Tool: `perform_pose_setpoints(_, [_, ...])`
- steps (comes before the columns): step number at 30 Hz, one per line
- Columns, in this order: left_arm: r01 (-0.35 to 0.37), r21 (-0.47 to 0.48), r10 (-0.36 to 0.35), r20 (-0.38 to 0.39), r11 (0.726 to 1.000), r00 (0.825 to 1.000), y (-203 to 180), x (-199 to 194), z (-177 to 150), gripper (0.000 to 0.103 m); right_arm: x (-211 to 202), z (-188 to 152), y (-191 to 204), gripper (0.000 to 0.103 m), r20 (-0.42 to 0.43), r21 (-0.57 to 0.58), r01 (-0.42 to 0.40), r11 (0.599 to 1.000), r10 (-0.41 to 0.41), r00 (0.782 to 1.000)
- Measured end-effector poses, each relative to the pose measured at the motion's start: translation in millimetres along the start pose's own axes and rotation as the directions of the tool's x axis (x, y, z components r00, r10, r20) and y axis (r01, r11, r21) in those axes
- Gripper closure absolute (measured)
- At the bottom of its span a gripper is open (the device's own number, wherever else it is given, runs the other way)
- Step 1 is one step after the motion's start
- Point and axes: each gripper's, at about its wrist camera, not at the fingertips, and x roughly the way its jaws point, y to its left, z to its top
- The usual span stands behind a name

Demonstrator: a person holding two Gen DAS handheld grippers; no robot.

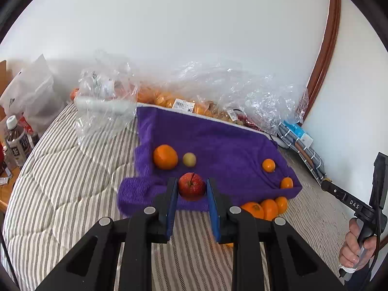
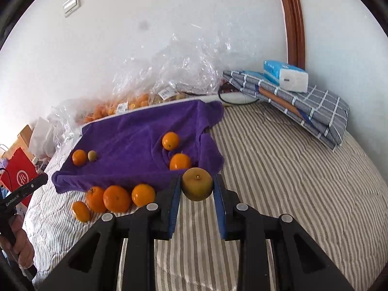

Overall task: Organize fruits
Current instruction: 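Carry the tomato and yellow fruit over the purple towel with both grippers, then lower both fruits onto the towel and open both grippers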

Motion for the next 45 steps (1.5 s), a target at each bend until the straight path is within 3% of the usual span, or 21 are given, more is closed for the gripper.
perform_pose_setpoints(5, [-0.028, 0.025, 0.028, 0.001, 0.999, 1.000, -6, 24, 22, 0.080, 16, 31, 15, 0.076, 0.041, -0.033, -0.025, 0.999, 0.026, 0.999])
perform_pose_setpoints(11, [-0.067, 0.008, 0.068, -0.040, 0.998, 0.997, 3, 64, 27, 0.080, 57, 49, 30, 0.076, 0.014, -0.054, -0.046, 0.997, 0.047, 0.999])
perform_pose_setpoints(19, [-0.092, -0.014, 0.091, -0.060, 0.996, 0.994, 17, 79, 15, 0.080, 100, 35, 17, 0.076, -0.057, -0.024, -0.025, 0.999, 0.023, 0.998])
perform_pose_setpoints(21, [-0.095, -0.013, 0.094, -0.071, 0.995, 0.993, 16, 83, 14, 0.080, 102, 36, 14, 0.076, -0.059, -0.006, -0.057, 0.998, 0.057, 0.997])
perform_pose_setpoints(25, [-0.089, -0.037, 0.085, -0.090, 0.995, 0.992, 16, 86, 10, 0.080, 111, 30, 13, 0.076, -0.083, -0.005, -0.033, 0.999, 0.033, 0.996])
perform_pose_setpoints(29, [-0.111, -0.030, 0.108, -0.078, 0.993, 0.991, 14, 87, 8, 0.080, 116, 25, 10, 0.076, -0.103, 0.018, -0.063, 0.998, 0.065, 0.993])
perform_pose_setpoints(36, [-0.105, -0.026, 0.103, -0.078, 0.994, 0.992, 11, 86, 5, 0.080, 113, 23, 13, 0.076, -0.081, 0.009, -0.056, 0.998, 0.056, 0.995])
perform_pose_setpoints(39, [-0.100, -0.033, 0.097, -0.077, 0.994, 0.992, 12, 86, 6, 0.080, 108, 23, 12, 0.071, -0.064, 0.013, -0.050, 0.999, 0.050, 0.997])
perform_pose_setpoints(41, [-0.101, -0.034, 0.098, -0.078, 0.994, 0.992, 12, 86, 6, 0.080, 104, 22, 11, 0.060, -0.046, 0.018, -0.044, 0.999, 0.045, 0.998])
perform_pose_setpoints(45, [-0.112, -0.016, 0.110, -0.075, 0.994, 0.991, 10, 87, 5, 0.080, 99, 22, 14, 0.058, -0.030, -0.003, -0.031, 1.000, 0.031, 0.999])
